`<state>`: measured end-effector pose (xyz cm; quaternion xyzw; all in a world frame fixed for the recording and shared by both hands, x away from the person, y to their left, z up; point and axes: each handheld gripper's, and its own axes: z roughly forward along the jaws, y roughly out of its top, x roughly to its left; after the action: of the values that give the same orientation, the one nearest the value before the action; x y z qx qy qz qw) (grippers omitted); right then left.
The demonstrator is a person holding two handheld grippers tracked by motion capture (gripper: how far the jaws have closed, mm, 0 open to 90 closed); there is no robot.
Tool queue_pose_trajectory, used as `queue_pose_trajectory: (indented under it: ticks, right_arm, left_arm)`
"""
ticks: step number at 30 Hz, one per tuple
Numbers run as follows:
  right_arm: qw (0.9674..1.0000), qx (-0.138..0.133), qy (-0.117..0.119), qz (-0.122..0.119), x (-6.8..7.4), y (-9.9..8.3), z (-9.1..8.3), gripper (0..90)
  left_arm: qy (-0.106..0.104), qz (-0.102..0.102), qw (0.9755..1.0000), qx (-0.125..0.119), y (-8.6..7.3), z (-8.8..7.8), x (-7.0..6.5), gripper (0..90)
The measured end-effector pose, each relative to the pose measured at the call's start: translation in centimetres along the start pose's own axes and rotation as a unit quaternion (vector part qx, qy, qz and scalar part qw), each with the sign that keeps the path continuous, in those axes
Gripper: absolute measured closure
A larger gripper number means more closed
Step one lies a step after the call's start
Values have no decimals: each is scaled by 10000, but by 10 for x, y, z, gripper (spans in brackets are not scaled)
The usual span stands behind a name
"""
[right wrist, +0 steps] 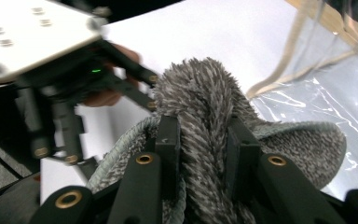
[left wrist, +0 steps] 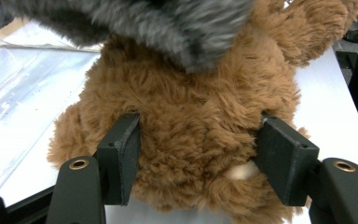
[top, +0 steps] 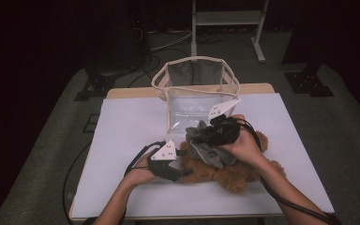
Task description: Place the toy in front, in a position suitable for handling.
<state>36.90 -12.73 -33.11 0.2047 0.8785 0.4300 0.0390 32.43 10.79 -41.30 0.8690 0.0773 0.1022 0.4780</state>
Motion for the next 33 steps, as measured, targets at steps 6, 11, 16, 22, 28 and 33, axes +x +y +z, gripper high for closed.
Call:
queue_pose_trajectory:
  ticks: [6,11,16,22,28,33]
  right_arm:
    - [9986,94,494,168,6,-18,-3,705]
    - [9997,72,204,118,3,-11,-10,704]
    - [9991,156,261,283,-1,-27,-7,706]
    - [9988,243,355,220,4,-18,-2,706]
    - [9980,349,472,237,3,-23,14,706]
    - [9985,5,413,348,0,-33,-24,706]
  left_arm:
    - [-164,-127,9997,-133,-1,1,1,327]
    - [-231,-52,9997,-41,0,1,-3,328]
    - [-160,-145,9996,-188,2,-3,1,291]
    - [-378,-6,9993,-56,1,4,-5,332]
    - [-419,170,9990,8,1,-1,-8,334]
    - [-406,259,9988,91,2,0,-9,336]
